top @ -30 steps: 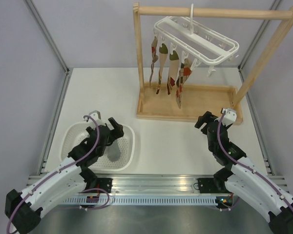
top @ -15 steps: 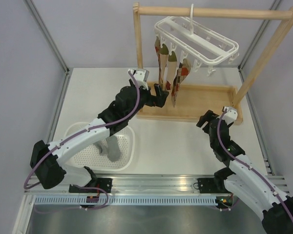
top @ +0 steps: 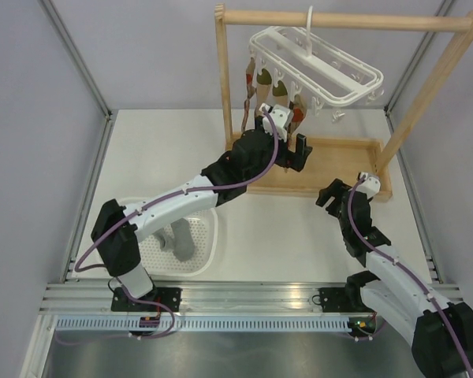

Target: Remove the socks clipped to the hanger

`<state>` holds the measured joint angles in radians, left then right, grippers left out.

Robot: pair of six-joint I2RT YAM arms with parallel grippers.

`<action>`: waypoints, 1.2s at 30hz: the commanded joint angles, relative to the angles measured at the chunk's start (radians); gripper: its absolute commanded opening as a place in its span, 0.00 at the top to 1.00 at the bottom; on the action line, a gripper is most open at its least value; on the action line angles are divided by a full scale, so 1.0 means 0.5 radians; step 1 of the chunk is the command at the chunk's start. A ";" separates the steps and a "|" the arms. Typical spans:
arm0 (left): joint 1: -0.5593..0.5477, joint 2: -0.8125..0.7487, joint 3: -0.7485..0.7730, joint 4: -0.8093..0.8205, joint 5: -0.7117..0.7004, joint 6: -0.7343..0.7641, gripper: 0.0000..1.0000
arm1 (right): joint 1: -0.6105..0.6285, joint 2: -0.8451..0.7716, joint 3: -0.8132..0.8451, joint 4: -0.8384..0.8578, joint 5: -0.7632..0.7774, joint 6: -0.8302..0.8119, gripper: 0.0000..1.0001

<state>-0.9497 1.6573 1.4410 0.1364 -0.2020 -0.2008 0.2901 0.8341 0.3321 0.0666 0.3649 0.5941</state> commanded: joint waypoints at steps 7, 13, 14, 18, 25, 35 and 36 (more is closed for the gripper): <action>-0.006 0.176 0.266 0.074 -0.050 0.095 0.00 | -0.141 0.090 -0.078 0.284 -0.242 -0.013 0.16; -0.006 0.259 0.370 0.074 -0.127 0.165 0.00 | -0.203 0.111 -0.106 0.352 -0.340 -0.013 0.17; -0.006 0.272 0.382 0.074 -0.154 0.175 0.00 | -0.209 0.108 -0.109 0.355 -0.352 -0.013 0.17; -0.003 0.330 0.422 0.083 -0.191 0.239 0.07 | -0.243 0.108 -0.127 0.376 -0.395 -0.016 0.17; 0.000 0.391 0.453 0.132 -0.271 0.316 0.23 | -0.295 0.102 -0.146 0.401 -0.469 -0.016 0.17; 0.028 0.395 0.413 0.224 -0.311 0.368 0.89 | -0.329 0.111 -0.158 0.413 -0.521 -0.026 0.17; 0.028 0.395 0.413 0.224 -0.311 0.374 0.97 | -0.332 0.108 -0.158 0.413 -0.524 -0.026 0.17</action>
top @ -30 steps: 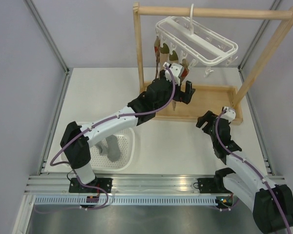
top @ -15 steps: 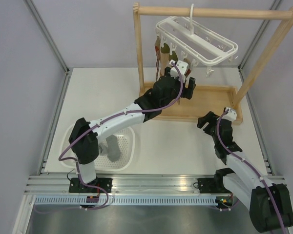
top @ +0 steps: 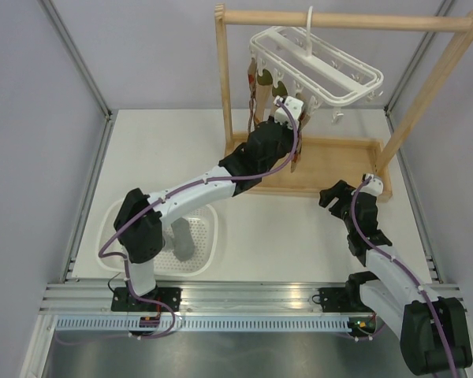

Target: Remove the socks clipped to the hanger

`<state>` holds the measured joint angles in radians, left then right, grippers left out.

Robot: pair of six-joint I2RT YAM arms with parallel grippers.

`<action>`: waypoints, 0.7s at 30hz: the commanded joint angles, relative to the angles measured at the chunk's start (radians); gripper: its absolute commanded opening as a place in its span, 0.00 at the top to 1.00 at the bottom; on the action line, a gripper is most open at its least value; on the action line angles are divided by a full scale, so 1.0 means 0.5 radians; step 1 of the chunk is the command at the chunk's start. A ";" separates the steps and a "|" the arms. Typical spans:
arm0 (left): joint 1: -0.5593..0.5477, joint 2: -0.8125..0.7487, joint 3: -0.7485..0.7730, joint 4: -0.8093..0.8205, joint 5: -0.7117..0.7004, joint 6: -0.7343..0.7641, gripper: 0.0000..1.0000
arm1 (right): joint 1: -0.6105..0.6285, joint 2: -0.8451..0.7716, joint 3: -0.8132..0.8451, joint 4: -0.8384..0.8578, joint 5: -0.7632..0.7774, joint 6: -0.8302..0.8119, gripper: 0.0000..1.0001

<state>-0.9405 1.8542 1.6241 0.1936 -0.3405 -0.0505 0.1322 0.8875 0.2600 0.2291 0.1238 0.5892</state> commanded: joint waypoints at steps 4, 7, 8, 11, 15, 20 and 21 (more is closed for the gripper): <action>0.010 -0.033 0.013 0.119 -0.034 0.083 0.98 | -0.019 -0.005 -0.014 0.091 -0.060 -0.016 0.18; 0.010 -0.103 -0.076 0.122 -0.012 0.080 0.98 | -0.019 -0.020 -0.011 0.079 -0.070 -0.037 0.18; 0.010 -0.146 -0.097 0.119 -0.006 0.077 0.98 | -0.022 -0.026 -0.005 0.070 -0.070 -0.043 0.18; 0.010 -0.217 -0.183 0.113 0.027 0.074 0.98 | -0.022 -0.057 0.014 0.030 -0.073 -0.071 0.18; 0.007 -0.327 -0.269 0.088 0.061 0.052 0.98 | -0.022 -0.097 0.066 -0.065 -0.131 -0.108 0.18; 0.003 -0.450 -0.340 0.046 0.187 0.009 0.98 | -0.016 -0.232 0.142 -0.173 -0.220 -0.089 0.19; 0.003 -0.462 -0.340 0.024 0.205 0.003 0.98 | -0.013 -0.253 0.161 -0.194 -0.235 -0.080 0.20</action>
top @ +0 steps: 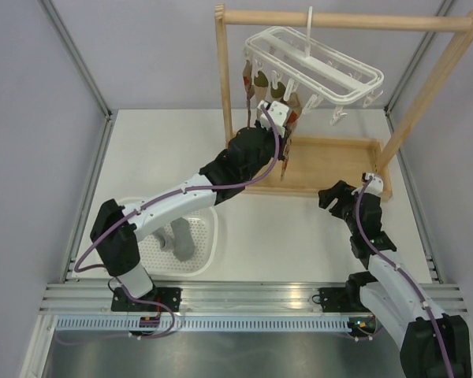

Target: Remove the socks clipped to the hanger

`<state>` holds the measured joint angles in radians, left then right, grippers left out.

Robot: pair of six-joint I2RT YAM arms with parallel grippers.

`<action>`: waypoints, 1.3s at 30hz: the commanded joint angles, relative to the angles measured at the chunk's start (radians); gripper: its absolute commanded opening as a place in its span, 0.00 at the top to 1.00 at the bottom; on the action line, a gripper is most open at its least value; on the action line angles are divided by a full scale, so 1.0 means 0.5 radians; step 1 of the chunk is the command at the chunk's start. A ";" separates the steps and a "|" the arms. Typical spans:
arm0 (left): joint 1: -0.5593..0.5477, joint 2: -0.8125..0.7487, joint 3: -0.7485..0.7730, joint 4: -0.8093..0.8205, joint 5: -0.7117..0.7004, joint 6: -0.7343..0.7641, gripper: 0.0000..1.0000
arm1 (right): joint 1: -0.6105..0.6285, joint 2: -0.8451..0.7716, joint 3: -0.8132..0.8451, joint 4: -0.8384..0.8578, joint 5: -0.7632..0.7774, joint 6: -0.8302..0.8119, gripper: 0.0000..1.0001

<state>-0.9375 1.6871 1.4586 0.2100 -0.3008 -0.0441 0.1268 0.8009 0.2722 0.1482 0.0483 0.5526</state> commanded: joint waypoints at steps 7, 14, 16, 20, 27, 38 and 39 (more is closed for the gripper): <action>-0.061 -0.226 -0.030 -0.049 0.252 -0.053 0.98 | 0.133 -0.221 0.394 -0.366 0.035 -0.016 0.20; -0.183 -0.233 -0.055 -0.073 0.298 -0.053 0.98 | 0.344 -0.243 0.793 -0.603 0.112 -0.050 0.18; -0.199 -0.242 -0.073 -0.073 0.277 -0.050 0.98 | 0.421 -0.243 0.912 -0.661 0.112 -0.059 0.18; -0.205 -0.294 -0.137 -0.070 0.169 -0.074 0.98 | 0.538 -0.243 1.069 -0.714 0.106 -0.038 0.18; -0.199 -0.386 -0.236 -0.061 -0.003 -0.084 0.98 | 0.651 -0.185 1.318 -0.717 0.063 -0.010 0.17; -0.190 -0.374 -0.205 -0.082 -0.064 -0.099 0.98 | 0.795 0.183 1.851 -0.671 -0.035 -0.041 0.16; -0.187 -0.374 -0.199 -0.086 -0.067 -0.102 0.98 | 0.835 0.235 1.879 -0.674 -0.026 -0.044 0.17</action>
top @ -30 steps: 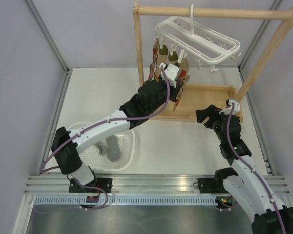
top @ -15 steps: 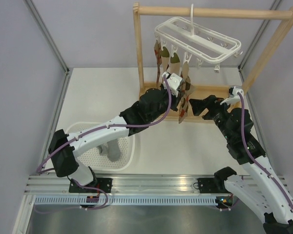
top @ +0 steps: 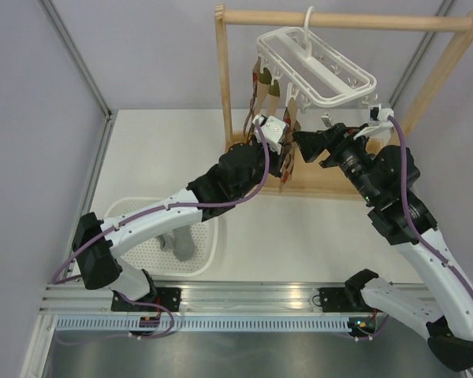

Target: Remove the socks clipped to the hanger

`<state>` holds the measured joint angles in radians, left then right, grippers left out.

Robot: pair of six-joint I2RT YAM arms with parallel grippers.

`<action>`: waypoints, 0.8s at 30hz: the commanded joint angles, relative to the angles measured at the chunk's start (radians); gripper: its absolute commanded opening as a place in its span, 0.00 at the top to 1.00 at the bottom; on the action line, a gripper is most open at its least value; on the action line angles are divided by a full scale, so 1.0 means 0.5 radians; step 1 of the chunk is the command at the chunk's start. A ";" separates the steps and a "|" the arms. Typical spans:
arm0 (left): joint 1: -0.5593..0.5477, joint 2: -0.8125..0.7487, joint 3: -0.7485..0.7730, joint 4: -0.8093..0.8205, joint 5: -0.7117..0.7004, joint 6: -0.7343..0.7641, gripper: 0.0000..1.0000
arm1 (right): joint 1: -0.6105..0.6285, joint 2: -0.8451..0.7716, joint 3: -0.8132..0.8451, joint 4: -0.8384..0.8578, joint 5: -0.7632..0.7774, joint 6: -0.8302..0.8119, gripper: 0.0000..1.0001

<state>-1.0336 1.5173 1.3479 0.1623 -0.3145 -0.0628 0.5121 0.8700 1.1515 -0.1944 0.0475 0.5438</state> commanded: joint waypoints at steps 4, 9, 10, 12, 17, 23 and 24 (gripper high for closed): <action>0.030 -0.031 0.035 -0.009 -0.055 -0.074 0.98 | 0.245 0.159 0.194 0.021 0.141 -0.047 0.17; 0.045 -0.059 0.022 -0.009 -0.061 -0.080 0.98 | 0.435 0.257 0.256 0.030 0.386 -0.072 0.17; 0.052 -0.068 0.022 -0.009 -0.055 -0.080 0.98 | 0.473 0.279 0.265 0.030 0.444 -0.078 0.17; 0.052 -0.077 0.013 -0.003 -0.043 -0.086 0.98 | 0.565 0.334 0.301 0.042 0.552 -0.103 0.17; 0.061 -0.114 -0.011 -0.002 -0.052 -0.101 0.98 | 0.663 0.447 0.415 0.057 0.847 -0.127 0.17; 0.091 -0.197 -0.091 0.037 -0.061 -0.160 0.98 | 0.666 0.576 0.520 0.067 0.991 -0.124 0.16; 0.094 -0.209 -0.103 0.040 -0.052 -0.181 0.98 | 0.666 0.595 0.513 0.070 1.006 -0.121 0.16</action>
<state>-0.9894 1.4521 1.3109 0.1524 -0.3477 -0.1158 0.8360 1.1446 1.3754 -0.1783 0.4950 0.4931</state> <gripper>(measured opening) 0.034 0.835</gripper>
